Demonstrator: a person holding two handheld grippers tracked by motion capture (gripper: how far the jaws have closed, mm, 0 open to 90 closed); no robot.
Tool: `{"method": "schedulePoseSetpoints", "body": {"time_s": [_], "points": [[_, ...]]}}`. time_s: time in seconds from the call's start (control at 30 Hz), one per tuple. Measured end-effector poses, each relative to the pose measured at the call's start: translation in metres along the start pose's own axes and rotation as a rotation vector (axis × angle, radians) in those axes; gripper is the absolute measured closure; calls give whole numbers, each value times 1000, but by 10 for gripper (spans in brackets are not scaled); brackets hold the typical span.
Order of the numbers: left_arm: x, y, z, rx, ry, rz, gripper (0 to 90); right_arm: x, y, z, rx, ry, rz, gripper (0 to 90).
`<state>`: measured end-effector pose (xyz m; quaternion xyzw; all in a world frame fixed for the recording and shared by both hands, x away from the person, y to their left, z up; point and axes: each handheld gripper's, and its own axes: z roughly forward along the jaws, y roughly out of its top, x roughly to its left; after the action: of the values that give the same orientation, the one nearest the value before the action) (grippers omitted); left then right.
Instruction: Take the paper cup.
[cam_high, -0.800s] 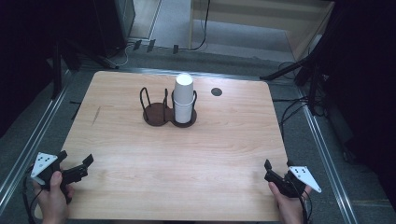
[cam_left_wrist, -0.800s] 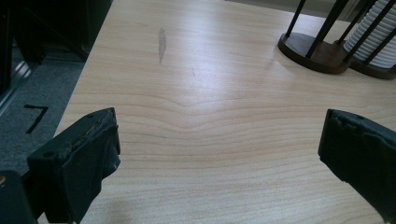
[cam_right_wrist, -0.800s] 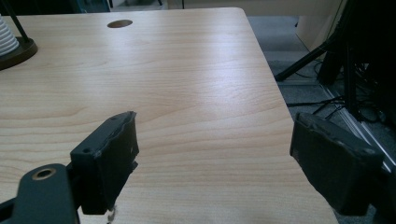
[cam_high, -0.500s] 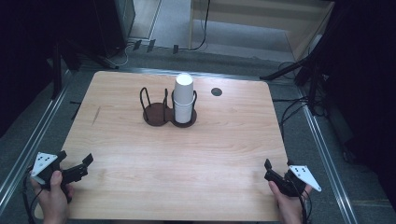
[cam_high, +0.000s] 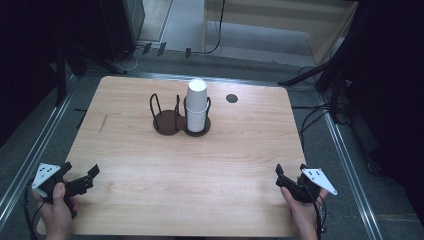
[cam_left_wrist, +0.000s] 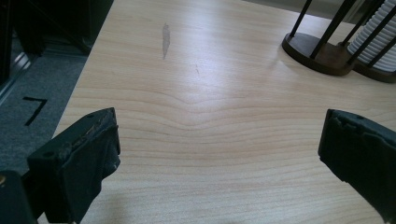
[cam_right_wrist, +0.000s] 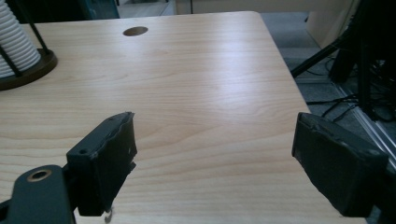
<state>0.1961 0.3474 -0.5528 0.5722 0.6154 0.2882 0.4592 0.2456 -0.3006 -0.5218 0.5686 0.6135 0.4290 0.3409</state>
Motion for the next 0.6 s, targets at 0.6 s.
{"method": "schedulePoseSetpoints", "body": {"time_s": [0.6], "points": [[1,0,0,3,-6,-9,0,39,41,15,-11,45,-21,127]]}}
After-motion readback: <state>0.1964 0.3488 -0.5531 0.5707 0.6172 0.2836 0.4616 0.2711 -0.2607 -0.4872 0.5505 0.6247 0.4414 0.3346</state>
